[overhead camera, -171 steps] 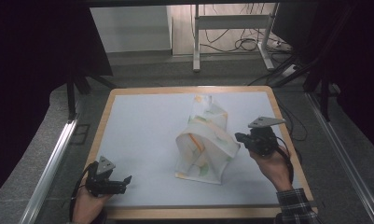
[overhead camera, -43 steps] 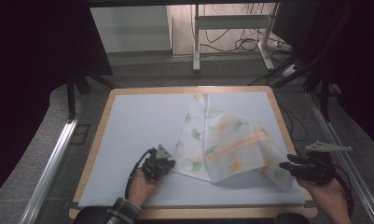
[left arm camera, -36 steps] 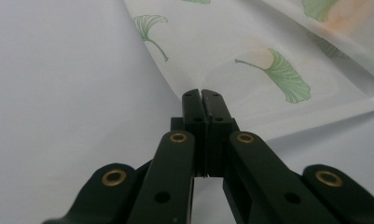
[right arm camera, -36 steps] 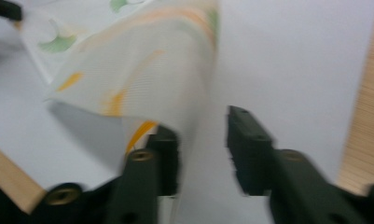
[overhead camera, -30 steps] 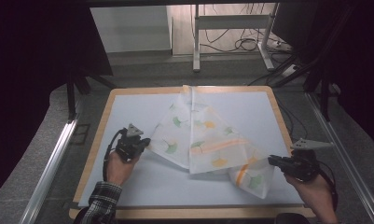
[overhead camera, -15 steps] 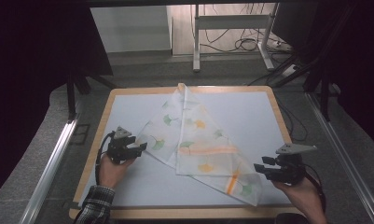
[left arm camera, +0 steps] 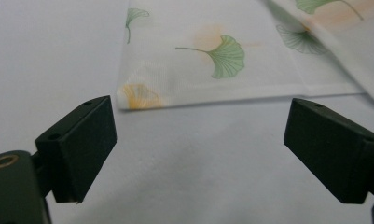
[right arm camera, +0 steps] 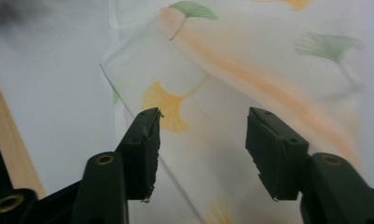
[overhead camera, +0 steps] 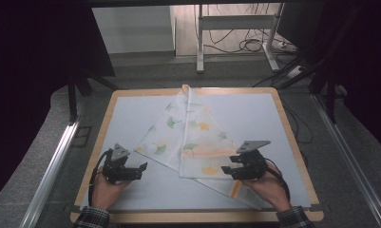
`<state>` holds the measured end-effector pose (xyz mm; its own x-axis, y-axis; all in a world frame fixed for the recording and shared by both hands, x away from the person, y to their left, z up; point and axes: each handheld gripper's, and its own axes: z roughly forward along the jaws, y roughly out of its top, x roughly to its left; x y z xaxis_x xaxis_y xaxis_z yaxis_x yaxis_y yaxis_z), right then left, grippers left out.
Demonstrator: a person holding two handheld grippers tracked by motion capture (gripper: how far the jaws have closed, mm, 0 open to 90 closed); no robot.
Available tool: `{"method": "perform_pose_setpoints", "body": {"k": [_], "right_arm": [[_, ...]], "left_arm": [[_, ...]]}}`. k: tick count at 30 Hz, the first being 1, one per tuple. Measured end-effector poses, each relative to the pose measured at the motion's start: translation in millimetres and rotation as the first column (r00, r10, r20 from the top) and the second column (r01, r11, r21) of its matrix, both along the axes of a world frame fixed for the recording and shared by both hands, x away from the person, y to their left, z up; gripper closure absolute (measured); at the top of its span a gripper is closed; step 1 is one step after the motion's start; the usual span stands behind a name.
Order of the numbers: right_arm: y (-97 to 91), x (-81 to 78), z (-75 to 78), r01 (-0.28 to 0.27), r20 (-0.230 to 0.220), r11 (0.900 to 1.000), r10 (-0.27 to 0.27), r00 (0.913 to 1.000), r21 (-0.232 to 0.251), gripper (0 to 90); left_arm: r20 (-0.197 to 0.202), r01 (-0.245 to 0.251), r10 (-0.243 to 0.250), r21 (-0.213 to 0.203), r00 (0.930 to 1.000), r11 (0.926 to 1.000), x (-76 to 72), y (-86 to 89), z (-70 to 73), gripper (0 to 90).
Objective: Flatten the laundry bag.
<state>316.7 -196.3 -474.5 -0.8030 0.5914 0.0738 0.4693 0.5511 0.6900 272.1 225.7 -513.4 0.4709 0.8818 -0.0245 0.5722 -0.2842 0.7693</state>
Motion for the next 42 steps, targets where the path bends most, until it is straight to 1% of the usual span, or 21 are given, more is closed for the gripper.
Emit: {"method": "perform_pose_setpoints", "body": {"k": [4,8,11,12,16,17,18,20,21,22,24,26,28,30,31,33,36,39,40,41,42], "right_arm": [[31.7,5.8,-14.8,-0.069,0.017,0.9962,0.07,0.9974,-0.052,53.0],[56.6,4.6,-22.1,-0.14,0.022,0.9876,0.142,0.9896,-0.071,56.8],[69.2,3.3,-26.3,-0.176,0.021,0.9815,0.178,0.9838,-0.076,56.8],[80.4,2.7,-30.8,-0.21,0.012,0.9741,0.212,0.9772,-0.084,56.0],[92.1,2.3,-38.0,-0.227,0.007,0.9692,0.228,0.9735,-0.096,50.9],[94.4,3.6,-44.5,-0.224,0.006,0.9668,0.226,0.9741,-0.123,50.6],[94.1,4.4,-48.1,-0.224,0.008,0.9647,0.227,0.9738,-0.138,51.1],[90.0,7.2,-48.7,-0.207,0.013,0.9719,0.21,0.9776,-0.112,66.4],[90.0,7.2,-48.7,-0.207,0.013,0.9719,0.21,0.9776,-0.112,66.4],[87.6,9.1,-49.0,-0.182,0.033,0.9755,0.187,0.9818,-0.124,75.1],[86.9,9.3,-49.5,-0.176,0.032,0.9772,0.181,0.983,-0.119,77.7],[88.3,7.4,-49.0,-0.179,0.045,0.9735,0.187,0.9813,-0.142,87.6],[92.0,4.6,-46.5,-0.173,0.06,0.9672,0.186,0.9807,-0.186,89.1],[91.9,4.3,-45.4,-0.167,0.055,0.9676,0.18,0.9821,-0.189,89.2],[86.7,6.5,-42.4,-0.149,0.039,0.9764,0.157,0.9868,-0.156,89.2],[83.0,8.4,-39.1,-0.14,0.024,0.9819,0.144,0.9893,-0.128,89.1],[62.8,13.5,-17.5,-0.076,0.071,0.9948,0.081,0.9942,-0.068,89.1],[47.9,16.8,-8.1,-0.034,0.09,0.9987,0.037,0.9952,-0.038,89.2],[30.1,21.2,-1.2,0.014,0.102,0.9997,-0.012,0.9947,-0.019,89.1],[30.1,21.2,-1.2,0.014,0.102,0.9997,-0.012,0.9947,-0.019,89.1],[11.1,25.7,4.9,0.062,0.105,0.998,-0.063,0.9925,0.007,89.1]], "left_arm": [[-0.004,-0.002,0.001,-0.034,1.0,0.9994,-11.0,3.4,0.0,4.8],[-0.008,0.002,-0.002,-0.029,1.0,0.9996,-14.9,2.0,-0.3,3.9],[0.0,-0.003,0.003,-0.012,1.0,0.9999,-17.2,-0.9,0.4,3.7],[0.004,-0.001,0.001,-0.016,1.0,0.9999,-17.8,-1.7,0.8,3.7],[0.01,0.006,-0.006,-0.01,0.9999,0.9999,-18.9,-5.1,1.8,3.8],[0.011,0.01,-0.01,0.006,0.9999,0.9999,-18.5,-6.6,1.2,3.8],[0.009,0.01,-0.011,0.011,0.9999,0.9999,-18.3,-7.3,1.0,3.8],[0.008,0.012,-0.012,0.015,0.9999,0.9998,-18.0,-7.6,0.7,3.8],[0.008,0.012,-0.012,0.015,0.9999,0.9998,-18.0,-7.6,0.7,3.8],[0.01,0.012,-0.012,0.016,0.9999,0.9998,-17.7,-7.8,0.7,3.8],[0.01,0.012,-0.012,0.016,0.9999,0.9998,-17.6,-7.8,0.8,3.8],[0.011,0.011,-0.012,0.015,0.9999,0.9998,-17.3,-8.0,0.6,3.9],[0.009,0.012,-0.013,0.023,0.9999,0.9997,-17.1,-8.3,0.0,4.0],[0.009,0.012,-0.012,0.026,0.9999,0.9996,-17.1,-8.3,-0.1,4.0],[0.008,0.013,-0.014,0.026,0.9999,0.9996,-16.9,-8.1,-0.5,4.1],[0.007,0.013,-0.013,0.026,0.9999,0.9996,-16.6,-8.0,-0.8,4.2],[-0.002,0.017,-0.016,0.034,0.9999,0.9993,-15.8,-8.1,-2.3,4.3],[-0.002,0.018,-0.018,0.04,0.9998,0.999,-16.0,-8.7,-2.5,4.4],[-0.002,0.019,-0.018,0.046,0.9998,0.9988,-16.0,-9.3,-2.7,4.4],[-0.002,0.019,-0.018,0.046,0.9998,0.9988,-16.0,-9.3,-2.7,4.4],[-0.004,0.021,-0.021,0.05,0.9998,0.9985,-15.7,-9.8,-3.1,4.5]]}}
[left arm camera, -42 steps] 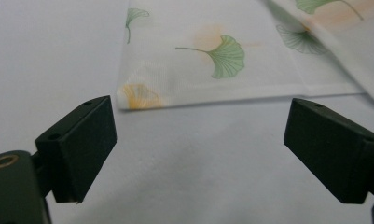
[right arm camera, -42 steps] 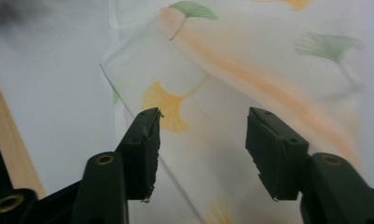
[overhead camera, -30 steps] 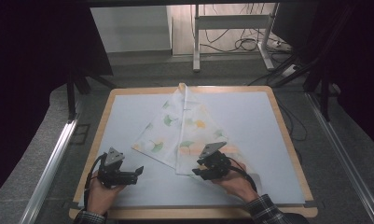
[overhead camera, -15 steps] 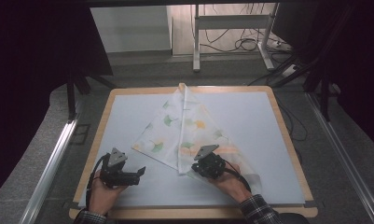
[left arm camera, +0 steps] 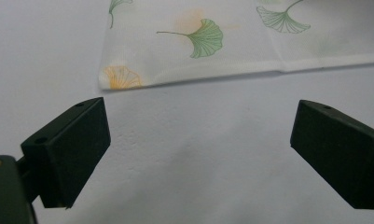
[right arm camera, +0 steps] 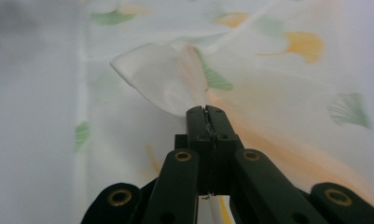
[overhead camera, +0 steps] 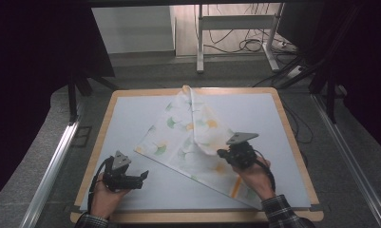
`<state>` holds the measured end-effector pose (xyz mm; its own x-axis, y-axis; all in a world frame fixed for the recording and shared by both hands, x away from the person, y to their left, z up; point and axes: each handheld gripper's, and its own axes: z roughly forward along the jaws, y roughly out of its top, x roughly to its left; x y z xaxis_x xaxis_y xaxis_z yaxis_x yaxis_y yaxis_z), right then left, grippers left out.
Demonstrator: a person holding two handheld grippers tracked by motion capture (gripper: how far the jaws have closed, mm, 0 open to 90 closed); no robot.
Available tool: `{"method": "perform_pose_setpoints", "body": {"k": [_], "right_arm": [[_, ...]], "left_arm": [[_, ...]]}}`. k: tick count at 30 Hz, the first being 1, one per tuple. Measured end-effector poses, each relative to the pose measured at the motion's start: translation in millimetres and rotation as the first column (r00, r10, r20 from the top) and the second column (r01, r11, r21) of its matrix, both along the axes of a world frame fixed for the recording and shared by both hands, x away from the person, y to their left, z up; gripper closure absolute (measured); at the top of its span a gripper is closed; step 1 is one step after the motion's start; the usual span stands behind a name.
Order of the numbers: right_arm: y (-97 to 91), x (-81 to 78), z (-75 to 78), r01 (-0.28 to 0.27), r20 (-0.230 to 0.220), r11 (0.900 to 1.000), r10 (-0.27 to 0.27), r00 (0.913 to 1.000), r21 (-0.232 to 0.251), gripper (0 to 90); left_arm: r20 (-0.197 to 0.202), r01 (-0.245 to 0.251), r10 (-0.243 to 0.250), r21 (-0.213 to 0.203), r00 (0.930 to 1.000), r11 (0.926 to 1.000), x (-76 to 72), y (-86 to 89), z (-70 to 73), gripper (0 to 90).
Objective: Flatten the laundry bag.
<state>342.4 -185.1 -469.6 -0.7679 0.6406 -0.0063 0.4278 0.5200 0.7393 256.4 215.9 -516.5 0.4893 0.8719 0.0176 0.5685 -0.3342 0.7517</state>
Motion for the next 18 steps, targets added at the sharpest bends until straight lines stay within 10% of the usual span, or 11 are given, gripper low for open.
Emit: {"method": "perform_pose_setpoints", "body": {"k": [11,18], "right_arm": [[-79.9,14.7,21.2,0.214,0.051,0.9737,-0.218,0.9747,0.079,89.1],[-136.8,28.8,15.5,0.387,0.052,0.9169,-0.393,0.9181,0.098,85.0]], "left_arm": [[-0.006,0.002,-0.002,0.017,1.0,0.9999,0.6,-1.8,-1.7,4.6],[-0.01,0.003,-0.003,0.024,0.9999,0.9997,1.0,-3.3,-2.6,4.6]]}}
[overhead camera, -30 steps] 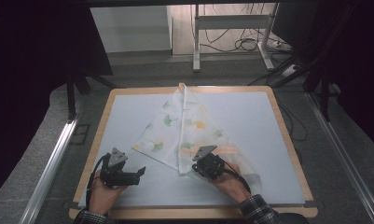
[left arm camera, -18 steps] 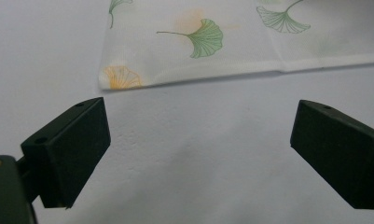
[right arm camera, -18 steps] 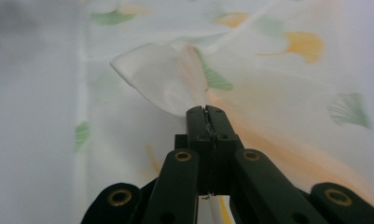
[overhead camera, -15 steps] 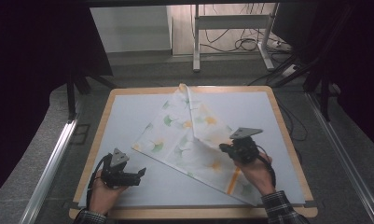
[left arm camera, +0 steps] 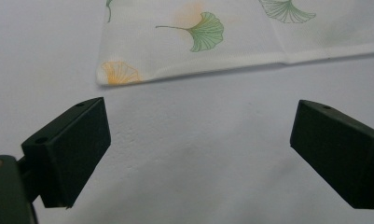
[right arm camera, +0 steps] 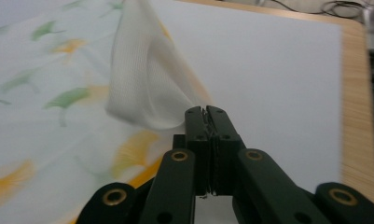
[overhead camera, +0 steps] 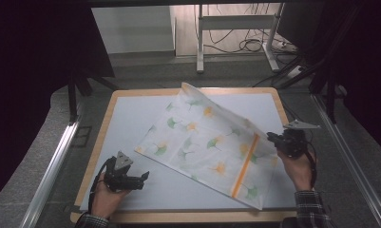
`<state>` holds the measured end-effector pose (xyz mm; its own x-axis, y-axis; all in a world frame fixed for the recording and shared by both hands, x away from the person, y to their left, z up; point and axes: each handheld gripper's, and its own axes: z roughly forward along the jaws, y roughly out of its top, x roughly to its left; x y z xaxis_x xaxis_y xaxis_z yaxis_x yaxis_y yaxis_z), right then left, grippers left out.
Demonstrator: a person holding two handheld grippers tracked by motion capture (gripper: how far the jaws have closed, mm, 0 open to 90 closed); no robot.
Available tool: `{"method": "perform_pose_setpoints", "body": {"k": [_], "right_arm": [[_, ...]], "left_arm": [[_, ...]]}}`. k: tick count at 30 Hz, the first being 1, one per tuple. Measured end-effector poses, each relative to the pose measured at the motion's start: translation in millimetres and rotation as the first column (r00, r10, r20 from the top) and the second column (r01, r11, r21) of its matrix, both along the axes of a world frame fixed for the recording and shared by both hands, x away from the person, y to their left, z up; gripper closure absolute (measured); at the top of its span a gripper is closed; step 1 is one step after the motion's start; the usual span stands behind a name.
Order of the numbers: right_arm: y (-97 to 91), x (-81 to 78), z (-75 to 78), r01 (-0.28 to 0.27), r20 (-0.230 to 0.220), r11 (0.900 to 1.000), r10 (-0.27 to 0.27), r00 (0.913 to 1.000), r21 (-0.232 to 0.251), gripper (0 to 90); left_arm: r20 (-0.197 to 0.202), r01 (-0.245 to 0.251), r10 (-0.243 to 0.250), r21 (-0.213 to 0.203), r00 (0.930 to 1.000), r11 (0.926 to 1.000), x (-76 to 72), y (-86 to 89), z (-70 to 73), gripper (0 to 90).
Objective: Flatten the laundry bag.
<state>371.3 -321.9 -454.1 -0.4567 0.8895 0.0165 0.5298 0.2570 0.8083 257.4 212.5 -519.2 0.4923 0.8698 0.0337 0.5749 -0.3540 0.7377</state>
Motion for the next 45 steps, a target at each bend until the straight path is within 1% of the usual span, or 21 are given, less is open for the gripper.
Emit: {"method": "perform_pose_setpoints", "body": {"k": [1,4,7,11,12,17,20,24,25,26,30,32,33,34,35,38,39,40,43,44,45], "right_arm": [[0.0,0.0,0.0,0.0,0.0,1.0,0.0,1.0,0.0,85.0],[-22.9,0.4,-1.5,0.071,-0.003,0.9974,-0.071,0.9975,0.01,77.9],[-30.7,-4.1,-0.7,0.081,-0.008,0.9964,-0.081,0.9967,0.022,75.4],[-28.1,-10.2,-2.4,0.044,-0.018,0.999,-0.044,0.9989,0.004,72.4],[-23.7,-13.5,-3.5,0.021,-0.019,0.9995,-0.022,0.9996,-0.025,70.4],[-14.9,-18.4,-4.9,-0.033,-0.038,0.9993,0.032,0.9987,-0.019,66.4],[-2.1,-25.1,-8.7,-0.096,-0.061,0.9948,0.094,0.9937,-0.034,62.4],[13.9,-33.2,-15.1,-0.176,-0.122,0.9844,0.174,0.9772,-0.006,59.0],[13.9,-33.2,-15.1,-0.176,-0.122,0.9844,0.174,0.9772,-0.006,59.0],[25.7,-38.3,-20.3,-0.206,-0.15,0.9784,0.201,0.9681,-0.019,56.1],[50.9,-51.0,-29.0,-0.297,-0.179,0.9545,0.287,0.941,-0.029,58.0],[64.0,-57.6,-31.8,-0.356,-0.198,0.9336,0.342,0.9189,-0.041,60.8],[64.0,-57.6,-31.8,-0.356,-0.198,0.9336,0.342,0.9189,-0.041,60.8],[70.4,-60.7,-33.7,-0.385,-0.2,0.9219,0.369,0.9076,-0.046,62.1],[82.5,-67.1,-37.0,-0.441,-0.213,0.8957,0.421,0.8817,-0.055,63.9],[98.7,-76.1,-43.5,-0.515,-0.236,0.8547,0.488,0.8402,-0.066,65.7],[98.7,-76.1,-43.5,-0.515,-0.236,0.8547,0.488,0.8402,-0.066,65.7],[108.3,-81.8,-48.3,-0.55,-0.254,0.8301,0.515,0.8187,-0.09,65.2],[118.5,-89.0,-52.4,-0.594,-0.272,0.7981,0.553,0.7878,-0.1,62.6],[120.9,-90.9,-53.1,-0.606,-0.276,0.788,0.563,0.7793,-0.106,60.7],[120.9,-90.9,-53.1,-0.606,-0.276,0.788,0.563,0.7793,-0.106,60.7]], "left_arm": [[0.0,0.0,0.0,0.0,1.0,1.0,0.0,0.0,0.0,4.6],[-0.003,0.003,-0.003,0.006,1.0,1.0,0.1,-0.3,0.0,4.6],[-0.003,0.003,-0.003,0.009,1.0,1.0,0.1,-0.5,-0.2,4.6],[0.0,0.003,-0.003,0.009,1.0,1.0,-0.1,-0.5,0.2,4.8],[0.0,0.004,-0.004,0.008,1.0,1.0,-0.4,-0.7,0.2,4.9],[0.0,0.002,-0.002,0.007,1.0,1.0,-0.3,-0.5,0.4,4.9],[0.0,0.001,-0.001,0.006,1.0,1.0,-0.2,0.0,0.5,5.2],[0.004,-0.003,0.003,0.007,1.0,1.0,-0.3,0.4,0.7,5.2],[0.004,-0.003,0.003,0.007,1.0,1.0,-0.3,0.4,0.7,5.2],[0.006,-0.007,0.007,0.009,1.0,0.9999,-0.4,1.4,0.9,5.2],[0.01,-0.013,0.012,0.009,0.9999,0.9999,-0.6,3.7,1.6,5.2],[0.011,-0.014,0.014,0.008,0.9998,0.9999,-0.8,4.5,2.0,5.2],[0.011,-0.014,0.014,0.008,0.9998,0.9999,-0.8,4.5,2.0,5.3],[0.013,-0.015,0.015,0.01,0.9998,0.9998,-0.9,4.7,2.1,5.3],[0.013,-0.016,0.015,0.01,0.9998,0.9998,-0.9,4.8,2.2,5.3],[0.016,-0.017,0.017,0.011,0.9997,0.9998,-0.8,4.9,2.0,5.3],[0.016,-0.017,0.017,0.011,0.9997,0.9998,-0.8,4.9,2.0,5.2],[0.016,-0.016,0.015,0.015,0.9997,0.9998,-0.9,5.1,2.2,5.2],[0.016,-0.015,0.015,0.015,0.9998,0.9998,-1.0,5.0,2.1,5.2],[0.016,-0.015,0.015,0.017,0.9998,0.9997,-1.0,4.9,2.0,5.2],[0.016,-0.015,0.015,0.017,0.9998,0.9997,-1.0,4.9,2.0,5.2]]}}
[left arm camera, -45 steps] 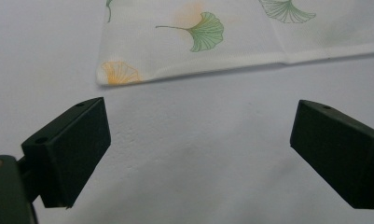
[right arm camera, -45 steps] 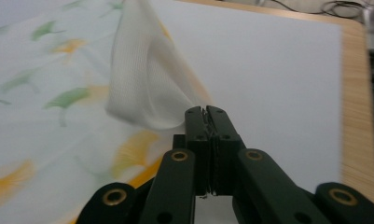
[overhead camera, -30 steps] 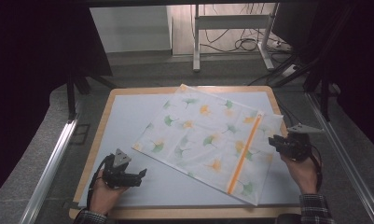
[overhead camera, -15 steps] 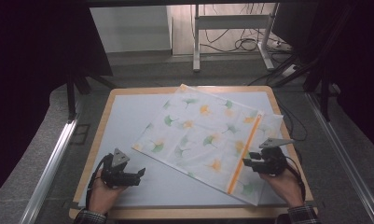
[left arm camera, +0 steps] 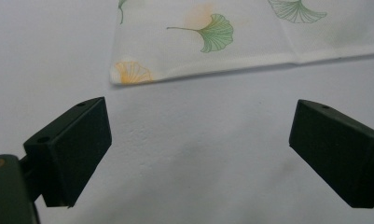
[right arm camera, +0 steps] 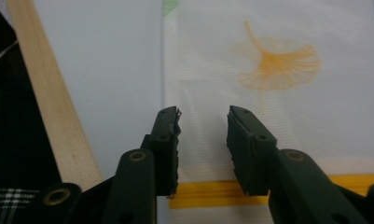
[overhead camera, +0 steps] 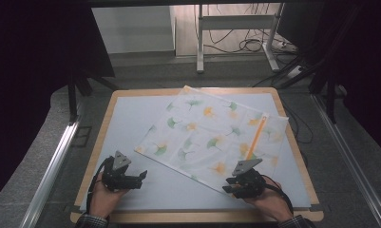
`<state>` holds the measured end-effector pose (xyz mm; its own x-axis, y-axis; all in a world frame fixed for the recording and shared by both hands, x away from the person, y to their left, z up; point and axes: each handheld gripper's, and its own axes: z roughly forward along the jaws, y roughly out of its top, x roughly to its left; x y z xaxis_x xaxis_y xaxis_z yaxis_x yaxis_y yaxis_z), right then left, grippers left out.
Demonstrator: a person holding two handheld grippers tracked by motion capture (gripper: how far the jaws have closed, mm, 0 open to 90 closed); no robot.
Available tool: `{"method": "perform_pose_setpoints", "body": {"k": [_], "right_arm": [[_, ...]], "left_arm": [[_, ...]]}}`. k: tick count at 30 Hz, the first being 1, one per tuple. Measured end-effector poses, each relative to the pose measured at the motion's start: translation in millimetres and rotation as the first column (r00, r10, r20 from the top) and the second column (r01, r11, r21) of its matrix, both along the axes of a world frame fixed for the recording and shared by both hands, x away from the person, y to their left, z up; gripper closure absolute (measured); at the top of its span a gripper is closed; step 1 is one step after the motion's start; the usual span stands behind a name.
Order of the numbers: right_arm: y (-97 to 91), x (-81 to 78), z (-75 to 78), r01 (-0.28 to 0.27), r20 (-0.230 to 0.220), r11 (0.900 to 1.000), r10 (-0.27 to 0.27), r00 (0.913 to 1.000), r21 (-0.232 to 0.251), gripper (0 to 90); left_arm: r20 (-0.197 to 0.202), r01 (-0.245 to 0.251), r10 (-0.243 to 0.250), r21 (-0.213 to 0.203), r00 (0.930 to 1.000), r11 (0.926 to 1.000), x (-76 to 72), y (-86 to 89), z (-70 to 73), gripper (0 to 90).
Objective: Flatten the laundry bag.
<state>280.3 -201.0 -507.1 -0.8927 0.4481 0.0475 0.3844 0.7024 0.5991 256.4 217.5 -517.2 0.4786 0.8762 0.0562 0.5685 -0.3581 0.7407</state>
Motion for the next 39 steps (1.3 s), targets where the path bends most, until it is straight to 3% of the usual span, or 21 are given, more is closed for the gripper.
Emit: {"method": "perform_pose_setpoints", "body": {"k": [3,5,7,8,12,19,22,26,27,28,29,33,34,35,36,39], "right_arm": [[5.9,-3.7,-3.8,-0.029,-0.012,0.9993,0.029,0.9995,-0.023,50.2],[7.8,-5.3,-6.1,-0.042,-0.001,0.998,0.042,0.9991,-0.047,50.4],[8.6,-5.9,-5.8,-0.044,0.011,0.9971,0.045,0.9989,-0.062,54.0],[9.8,-7.1,-5.0,-0.036,0.043,0.9949,0.04,0.9983,-0.095,60.9],[9.3,-4.8,-3.2,-0.034,0.006,0.995,0.035,0.9994,-0.094,86.2],[12.7,-1.4,-1.3,-0.013,-0.036,0.9949,0.009,0.9993,-0.1,89.2],[20.9,3.1,-1.7,-0.027,-0.075,0.9976,0.022,0.9969,-0.063,89.2],[50.8,5.9,-3.1,-0.066,-0.084,0.9964,0.061,0.9946,-0.054,89.2],[68.3,6.6,-4.6,-0.083,-0.07,0.9953,0.079,0.9944,-0.051,89.2],[68.3,6.6,-4.6,-0.083,-0.07,0.9953,0.079,0.9944,-0.051,89.2],[85.4,7.9,-6.4,-0.091,-0.058,0.9948,0.088,0.9945,-0.047,89.1],[118.9,14.0,-9.6,-0.112,-0.026,0.9932,0.111,0.9935,-0.031,89.1],[118.9,14.0,-9.6,-0.112,-0.026,0.9932,0.111,0.9935,-0.031,89.1],[136.6,17.8,-11.2,-0.115,-0.015,0.9933,0.114,0.9933,-0.017,89.1],[136.6,17.8,-11.2,-0.115,-0.015,0.9933,0.114,0.9933,-0.017,89.1],[169.7,23.2,-16.6,-0.136,0.023,0.9907,0.136,0.9904,-0.007,88.3]], "left_arm": [[0.0,0.0,0.0,0.001,1.0,1.0,0.0,-0.3,0.0,5.2],[0.002,-0.002,0.002,-0.002,1.0,1.0,0.0,-0.6,-0.1,5.2],[0.002,-0.002,0.002,-0.002,1.0,1.0,0.0,-0.7,-0.2,5.2],[0.0,-0.002,0.002,-0.003,1.0,1.0,0.2,-0.8,-0.4,5.2],[0.0,0.0,0.0,0.0,1.0,1.0,0.2,-1.2,-0.5,5.2],[0.015,-0.011,0.011,0.003,0.9998,0.9999,-0.5,1.0,2.3,5.2],[0.027,-0.031,0.031,-0.005,0.9992,0.9995,-0.7,4.6,4.8,5.2],[0.038,-0.05,0.05,-0.007,0.9981,0.9987,-1.8,10.2,7.2,5.2],[0.039,-0.053,0.054,-0.009,0.9978,0.9985,-2.0,11.8,7.6,5.2],[0.04,-0.058,0.058,-0.012,0.9975,0.9983,-2.1,13.1,7.9,5.2],[0.042,-0.064,0.064,-0.015,0.997,0.9979,-2.3,16.2,8.5,5.2],[0.046,-0.076,0.077,-0.018,0.996,0.997,-2.9,21.7,9.3,5.2],[0.046,-0.076,0.077,-0.018,0.996,0.997,-2.9,21.7,9.3,5.2],[0.048,-0.083,0.084,-0.023,0.9953,0.9963,-3.1,24.1,9.9,5.2],[0.048,-0.083,0.084,-0.023,0.9953,0.9963,-3.1,24.1,9.9,5.2],[0.048,-0.089,0.09,-0.028,0.9948,0.9956,-3.4,26.5,9.9,5.2]]}}
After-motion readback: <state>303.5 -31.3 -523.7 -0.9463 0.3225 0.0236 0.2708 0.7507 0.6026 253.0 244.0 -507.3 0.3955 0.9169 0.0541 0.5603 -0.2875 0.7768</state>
